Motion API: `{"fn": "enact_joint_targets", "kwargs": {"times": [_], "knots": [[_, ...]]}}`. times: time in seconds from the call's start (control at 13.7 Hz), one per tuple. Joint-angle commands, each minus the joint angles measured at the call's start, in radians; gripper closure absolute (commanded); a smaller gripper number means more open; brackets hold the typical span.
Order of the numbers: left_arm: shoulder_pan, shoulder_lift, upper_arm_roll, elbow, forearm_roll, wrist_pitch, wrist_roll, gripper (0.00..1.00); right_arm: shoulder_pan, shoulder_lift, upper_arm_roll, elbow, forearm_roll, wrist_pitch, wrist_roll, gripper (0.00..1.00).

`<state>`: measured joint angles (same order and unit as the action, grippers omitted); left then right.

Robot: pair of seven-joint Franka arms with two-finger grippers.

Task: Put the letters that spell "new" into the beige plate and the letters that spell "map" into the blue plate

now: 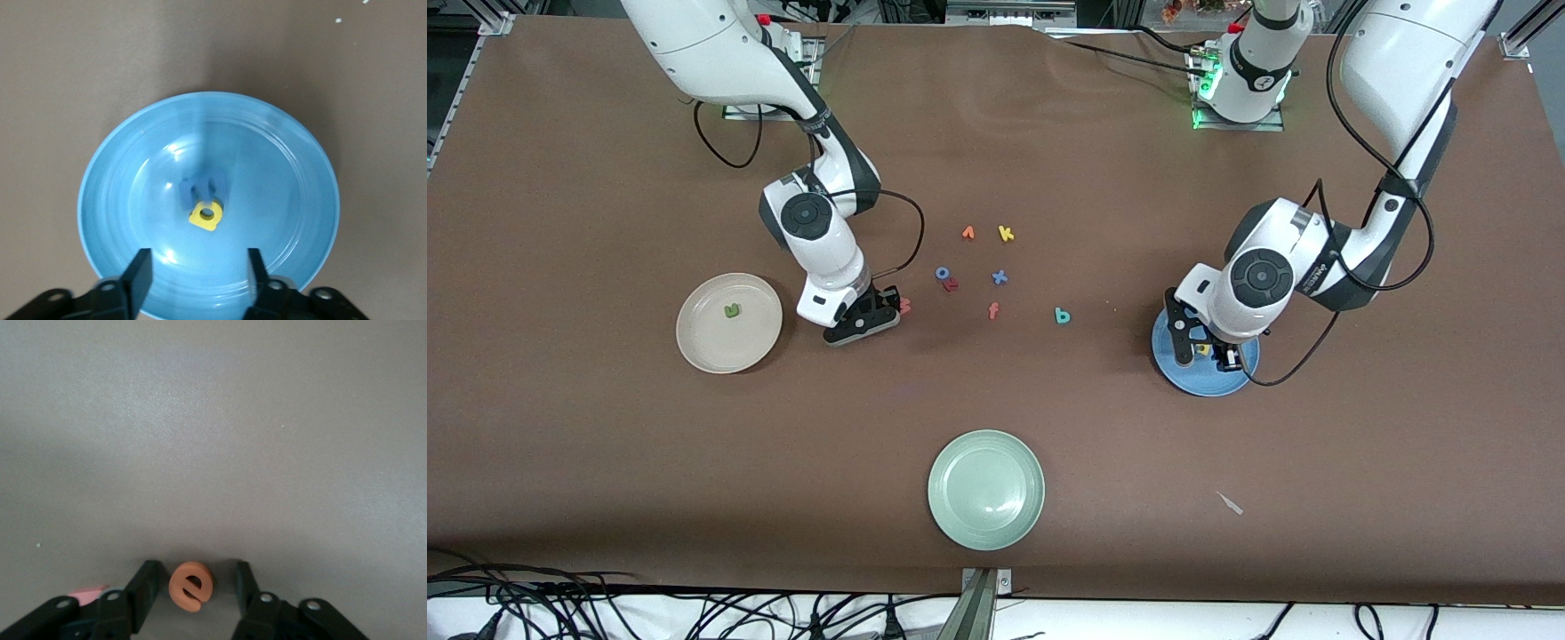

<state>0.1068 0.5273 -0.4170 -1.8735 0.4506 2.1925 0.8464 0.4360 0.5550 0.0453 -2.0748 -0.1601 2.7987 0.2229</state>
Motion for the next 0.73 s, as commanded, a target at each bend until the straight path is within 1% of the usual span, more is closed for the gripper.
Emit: {"fn": "enact_joint_targets", "kwargs": {"times": [0.0,0.07,0.22,0.29,0.37,0.51,0.58,0.66], "knots": [[-0.005,-0.030,-0.012,0.008,-0.033,-0.017,-0.103,0.00,0.001,0.008,0.001,-0.014,0.008,0.025,-0.007,0.65],[-0.012,-0.030,-0.025,0.014,-0.033,-0.029,-0.180,0.00,0.001,0.005,0.001,-0.013,0.008,0.024,-0.011,0.70],[-0.018,-0.023,-0.072,0.019,-0.033,-0.031,-0.374,0.00,0.000,-0.004,-0.001,-0.011,0.010,0.016,-0.020,0.77],[-0.022,-0.017,-0.101,0.017,-0.033,-0.031,-0.486,0.00,-0.002,-0.010,-0.002,-0.008,0.010,0.001,-0.020,0.78],[-0.044,0.000,-0.115,0.019,-0.035,-0.030,-0.604,0.00,-0.003,-0.024,-0.004,-0.002,0.008,-0.030,-0.023,0.78],[-0.116,0.029,-0.117,0.042,-0.038,-0.027,-0.835,0.00,-0.022,-0.055,-0.011,0.025,0.007,-0.121,-0.048,0.78],[-0.145,0.045,-0.117,0.050,-0.061,-0.019,-0.931,0.00,-0.034,-0.070,-0.013,0.030,0.008,-0.157,-0.091,0.78],[-0.185,0.057,-0.115,0.068,-0.096,-0.017,-1.031,0.00,-0.051,-0.087,-0.030,0.030,0.007,-0.183,-0.135,0.78]]}}
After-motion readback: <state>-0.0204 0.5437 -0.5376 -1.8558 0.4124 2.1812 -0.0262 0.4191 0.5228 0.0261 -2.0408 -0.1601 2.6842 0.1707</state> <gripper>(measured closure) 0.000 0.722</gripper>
